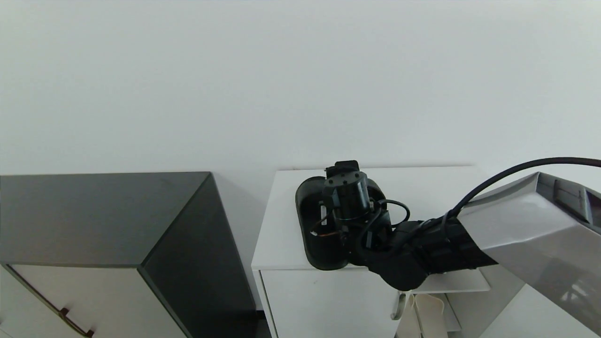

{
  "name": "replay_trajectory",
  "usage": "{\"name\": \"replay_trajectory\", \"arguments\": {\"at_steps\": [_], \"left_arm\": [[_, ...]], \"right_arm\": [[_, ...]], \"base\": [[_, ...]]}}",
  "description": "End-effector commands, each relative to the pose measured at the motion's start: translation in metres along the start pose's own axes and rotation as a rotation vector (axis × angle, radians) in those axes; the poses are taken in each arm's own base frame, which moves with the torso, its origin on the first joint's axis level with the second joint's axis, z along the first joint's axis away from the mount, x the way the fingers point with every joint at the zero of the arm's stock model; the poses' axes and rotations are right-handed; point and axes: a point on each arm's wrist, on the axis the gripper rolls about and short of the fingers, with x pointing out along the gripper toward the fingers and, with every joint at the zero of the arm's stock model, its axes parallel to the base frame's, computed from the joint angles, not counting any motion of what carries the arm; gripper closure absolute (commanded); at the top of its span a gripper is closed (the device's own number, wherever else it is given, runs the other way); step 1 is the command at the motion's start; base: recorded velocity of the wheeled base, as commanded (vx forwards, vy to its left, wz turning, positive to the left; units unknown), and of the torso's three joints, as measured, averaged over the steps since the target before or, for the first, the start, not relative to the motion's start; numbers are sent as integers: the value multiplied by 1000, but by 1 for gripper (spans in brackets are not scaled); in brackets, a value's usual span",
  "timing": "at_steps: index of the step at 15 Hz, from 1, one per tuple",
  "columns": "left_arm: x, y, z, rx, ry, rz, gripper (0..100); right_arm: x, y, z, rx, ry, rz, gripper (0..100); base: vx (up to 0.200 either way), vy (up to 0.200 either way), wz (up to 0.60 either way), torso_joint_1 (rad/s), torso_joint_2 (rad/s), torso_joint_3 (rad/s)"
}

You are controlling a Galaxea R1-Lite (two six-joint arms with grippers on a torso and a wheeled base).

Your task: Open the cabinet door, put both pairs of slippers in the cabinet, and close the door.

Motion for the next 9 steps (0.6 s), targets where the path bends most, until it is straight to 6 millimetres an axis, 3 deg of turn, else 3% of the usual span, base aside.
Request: {"name": "replay_trajectory", "arguments": {"at_steps": [1,6,9], "left_arm": [[0,0,0,0,1,0,100],[0,0,0,0,1,0,100],[0,0,0,1,1,0,100]], "right_arm": [[-28,-8,13,-2,-11,69,100],[-116,-52,22,-29,0,265,100],[-144,-77,28,-22,-14,272,100]], "base": [[0,0,0,0,0,0],[0,0,0,0,0,0],[0,0,0,0,0,0]]}}
